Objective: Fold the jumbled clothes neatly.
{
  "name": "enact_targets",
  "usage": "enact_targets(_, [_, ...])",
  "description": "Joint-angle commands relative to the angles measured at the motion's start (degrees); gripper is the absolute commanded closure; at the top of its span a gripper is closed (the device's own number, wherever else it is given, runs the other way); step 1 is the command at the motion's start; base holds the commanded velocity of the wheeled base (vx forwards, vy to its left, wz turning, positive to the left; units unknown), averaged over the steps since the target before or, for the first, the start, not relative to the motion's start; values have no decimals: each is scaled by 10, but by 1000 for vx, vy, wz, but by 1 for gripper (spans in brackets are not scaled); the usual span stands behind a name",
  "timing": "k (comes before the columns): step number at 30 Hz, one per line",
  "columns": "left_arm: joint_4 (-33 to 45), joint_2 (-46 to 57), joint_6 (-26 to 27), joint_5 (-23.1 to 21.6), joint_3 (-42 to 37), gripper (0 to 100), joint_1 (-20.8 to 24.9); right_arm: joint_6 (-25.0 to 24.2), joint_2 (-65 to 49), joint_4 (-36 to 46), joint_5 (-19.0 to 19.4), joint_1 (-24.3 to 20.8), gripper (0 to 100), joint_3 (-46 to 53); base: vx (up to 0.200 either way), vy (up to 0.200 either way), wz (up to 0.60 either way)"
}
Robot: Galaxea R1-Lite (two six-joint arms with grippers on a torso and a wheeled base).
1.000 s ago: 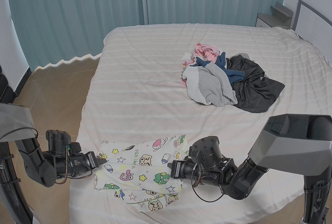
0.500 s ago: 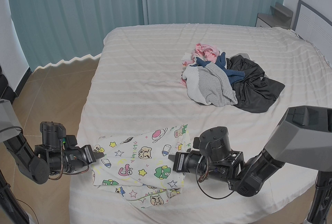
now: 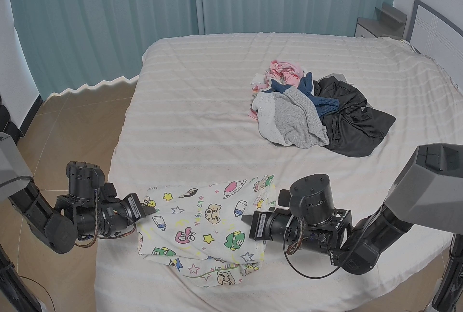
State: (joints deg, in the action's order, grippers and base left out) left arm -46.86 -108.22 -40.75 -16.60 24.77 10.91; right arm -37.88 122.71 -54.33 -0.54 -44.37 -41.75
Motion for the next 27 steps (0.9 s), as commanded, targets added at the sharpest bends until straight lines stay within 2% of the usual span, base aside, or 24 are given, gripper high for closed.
enact_targets(1, [3, 8, -1, 2, 9, 100, 13, 0, -13, -1, 0, 2, 100, 8, 0, -200, 0])
enact_targets(12, [5, 18, -2, 2, 2, 100, 32, 0, -23, -2, 0, 6, 100, 19, 0, -200, 0])
enact_targets(17, [5, 18, -20, 3, 2, 100, 44, 0, -31, -2, 2, 14, 100, 33, 0, -200, 0])
enact_targets(27, [5, 19, -48, 3, 8, 100, 96, 0, -48, -2, 4, 36, 100, 64, 0, -200, 0])
